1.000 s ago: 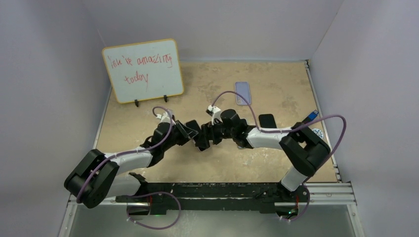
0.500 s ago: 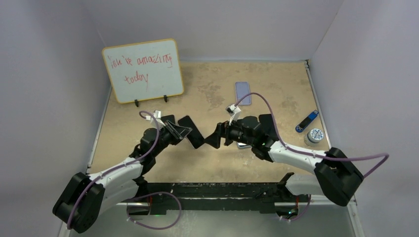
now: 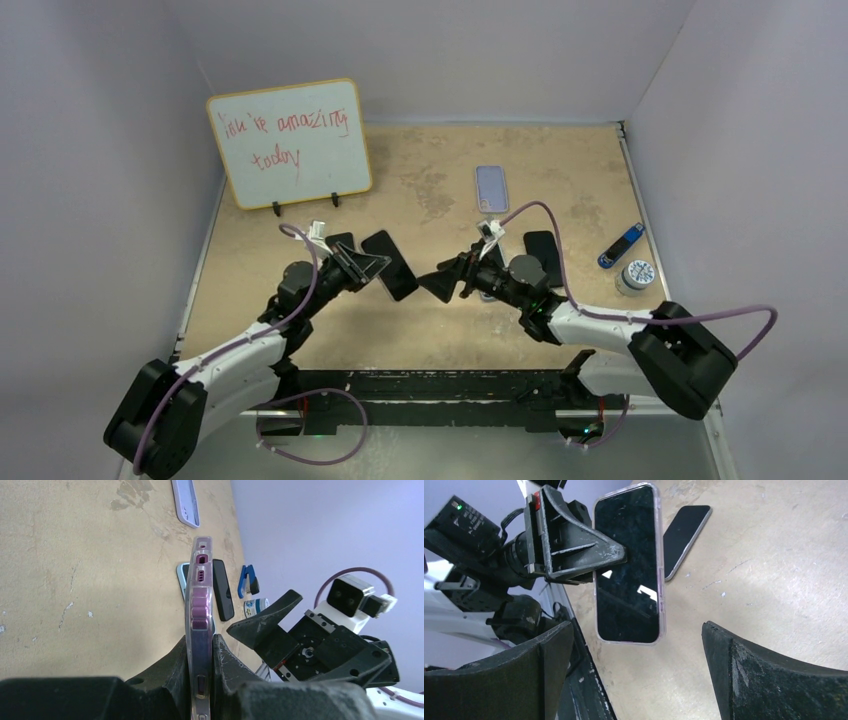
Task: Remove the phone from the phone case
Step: Pick up the phone at the center of the board.
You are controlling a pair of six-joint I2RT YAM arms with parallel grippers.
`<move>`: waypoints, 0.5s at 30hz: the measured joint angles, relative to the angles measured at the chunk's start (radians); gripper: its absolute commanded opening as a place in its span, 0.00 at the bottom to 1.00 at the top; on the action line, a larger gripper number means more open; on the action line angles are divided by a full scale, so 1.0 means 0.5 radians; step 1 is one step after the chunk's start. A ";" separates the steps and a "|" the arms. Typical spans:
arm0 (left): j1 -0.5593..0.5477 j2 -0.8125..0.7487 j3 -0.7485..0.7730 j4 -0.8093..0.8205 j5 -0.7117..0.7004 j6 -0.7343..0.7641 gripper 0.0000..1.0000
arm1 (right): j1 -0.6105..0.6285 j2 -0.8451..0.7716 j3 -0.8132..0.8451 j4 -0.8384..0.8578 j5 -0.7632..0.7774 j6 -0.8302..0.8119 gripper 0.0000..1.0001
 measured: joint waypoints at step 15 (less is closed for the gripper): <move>0.010 0.381 -0.008 0.534 -0.045 -0.095 0.00 | -0.022 0.974 -0.224 1.061 -0.040 0.335 0.98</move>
